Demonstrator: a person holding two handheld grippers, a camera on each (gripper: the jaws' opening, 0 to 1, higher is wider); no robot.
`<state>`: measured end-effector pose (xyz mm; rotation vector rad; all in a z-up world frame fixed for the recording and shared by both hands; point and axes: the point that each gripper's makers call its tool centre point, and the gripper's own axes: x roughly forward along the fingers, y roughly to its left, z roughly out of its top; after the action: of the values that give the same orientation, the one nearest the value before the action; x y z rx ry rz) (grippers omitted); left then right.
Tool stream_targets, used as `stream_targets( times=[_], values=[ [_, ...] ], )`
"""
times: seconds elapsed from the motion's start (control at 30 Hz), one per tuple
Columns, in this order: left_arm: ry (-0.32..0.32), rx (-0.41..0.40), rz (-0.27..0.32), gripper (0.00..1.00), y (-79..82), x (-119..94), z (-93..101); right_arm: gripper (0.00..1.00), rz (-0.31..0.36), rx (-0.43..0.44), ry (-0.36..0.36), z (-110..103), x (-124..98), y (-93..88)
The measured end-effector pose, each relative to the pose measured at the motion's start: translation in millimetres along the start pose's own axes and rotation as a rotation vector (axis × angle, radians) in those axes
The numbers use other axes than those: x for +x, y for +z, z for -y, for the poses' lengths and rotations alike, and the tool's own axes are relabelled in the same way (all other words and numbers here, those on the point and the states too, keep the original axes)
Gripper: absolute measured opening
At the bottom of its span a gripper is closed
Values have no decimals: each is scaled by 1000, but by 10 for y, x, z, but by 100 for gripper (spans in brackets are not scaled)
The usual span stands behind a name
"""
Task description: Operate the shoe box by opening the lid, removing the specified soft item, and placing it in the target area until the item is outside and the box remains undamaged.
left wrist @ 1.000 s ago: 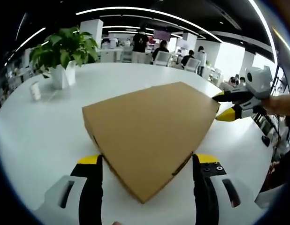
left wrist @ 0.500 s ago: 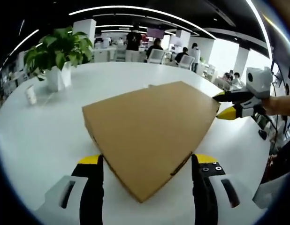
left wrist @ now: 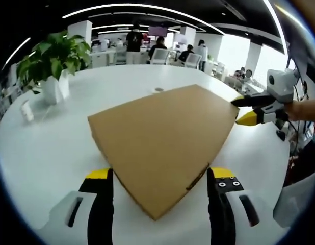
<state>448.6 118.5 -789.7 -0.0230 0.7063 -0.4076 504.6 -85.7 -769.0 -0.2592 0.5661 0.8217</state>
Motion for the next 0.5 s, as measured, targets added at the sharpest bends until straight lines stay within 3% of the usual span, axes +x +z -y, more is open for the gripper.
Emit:
stream_targets(
  times=[0.5],
  values=[
    [-75, 63, -47, 76, -2, -10, -100, 46, 2, 70, -59, -181, -93, -50]
  ],
)
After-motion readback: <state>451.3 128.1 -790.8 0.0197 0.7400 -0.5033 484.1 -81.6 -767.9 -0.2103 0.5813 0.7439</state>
